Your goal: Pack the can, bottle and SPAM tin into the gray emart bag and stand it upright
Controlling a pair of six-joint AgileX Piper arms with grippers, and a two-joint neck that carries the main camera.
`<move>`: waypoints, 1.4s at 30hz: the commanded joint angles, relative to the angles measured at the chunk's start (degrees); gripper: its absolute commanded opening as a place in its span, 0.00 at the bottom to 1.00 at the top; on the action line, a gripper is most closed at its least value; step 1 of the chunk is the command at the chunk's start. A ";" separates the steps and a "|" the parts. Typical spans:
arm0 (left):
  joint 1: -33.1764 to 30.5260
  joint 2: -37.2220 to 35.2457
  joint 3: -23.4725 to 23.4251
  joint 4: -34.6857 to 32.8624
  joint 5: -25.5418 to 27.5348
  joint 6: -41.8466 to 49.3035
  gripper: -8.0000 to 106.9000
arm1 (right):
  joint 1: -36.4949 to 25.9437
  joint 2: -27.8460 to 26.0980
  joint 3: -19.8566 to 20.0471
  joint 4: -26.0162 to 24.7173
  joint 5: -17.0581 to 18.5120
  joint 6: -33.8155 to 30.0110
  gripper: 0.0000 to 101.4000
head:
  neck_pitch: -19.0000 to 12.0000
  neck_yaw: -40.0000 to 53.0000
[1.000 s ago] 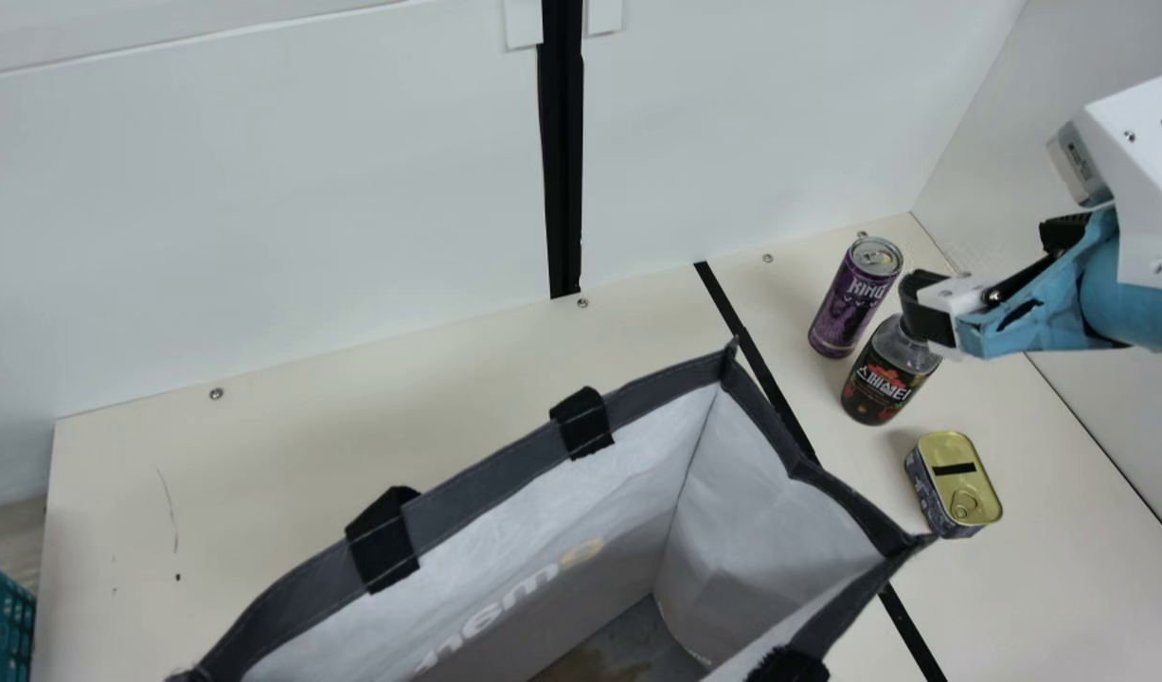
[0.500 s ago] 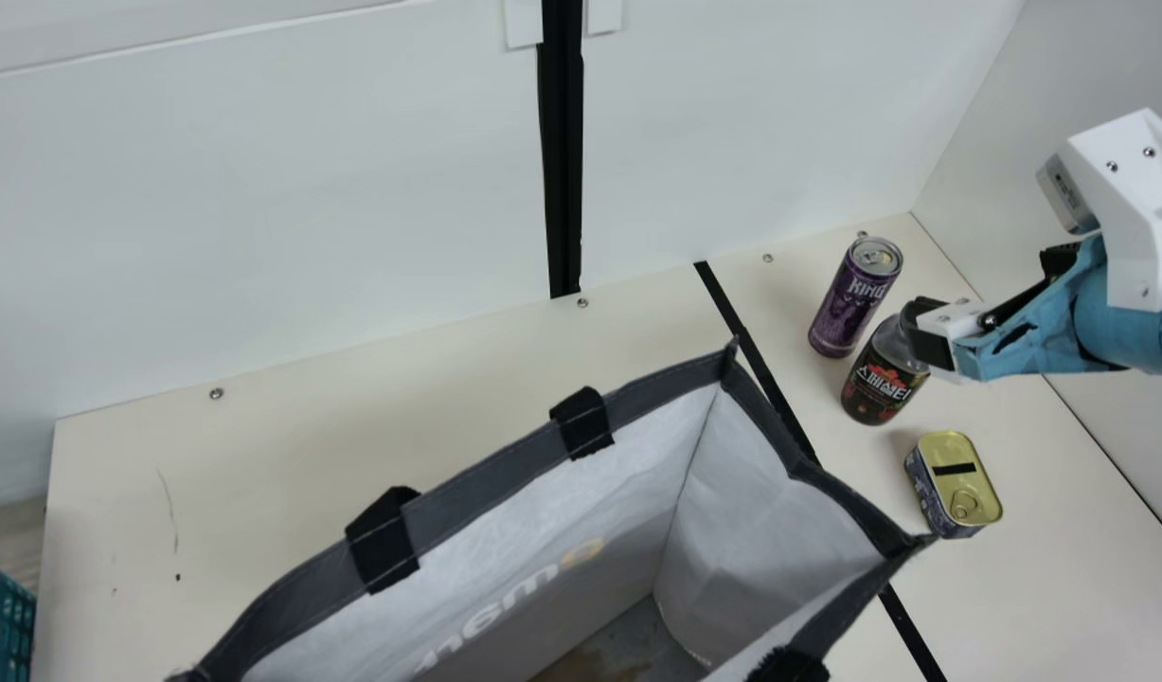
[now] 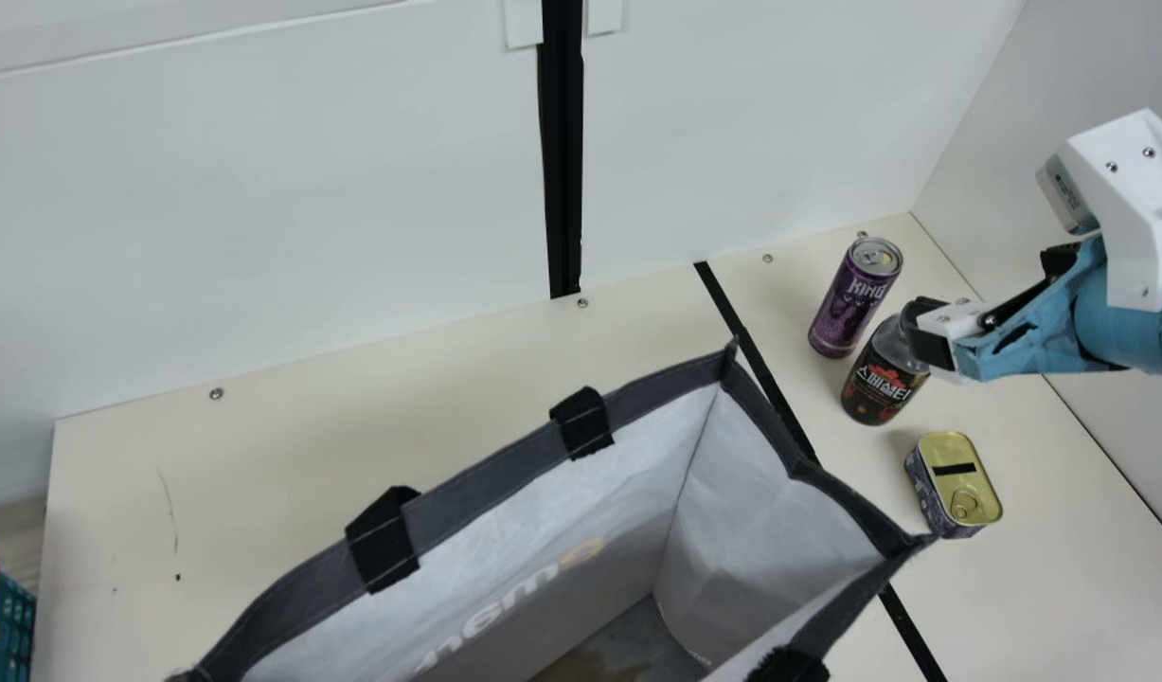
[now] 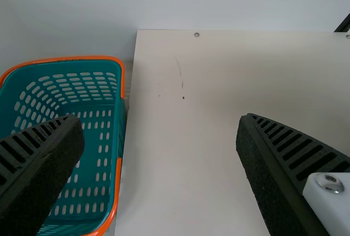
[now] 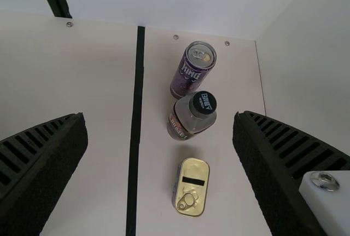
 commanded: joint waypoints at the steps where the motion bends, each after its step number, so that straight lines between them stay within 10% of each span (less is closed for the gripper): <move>1: 0.00 0.00 0.00 0.00 0.00 0.00 0.85 | 0.00 0.00 0.00 0.00 0.00 0.00 0.94 | -1.30 -0.05; 42: -15.01 14.47 -16.05 10.79 -1.58 -6.58 0.85 | 0.00 0.00 0.00 0.00 0.00 0.00 0.94 | -1.30 -0.05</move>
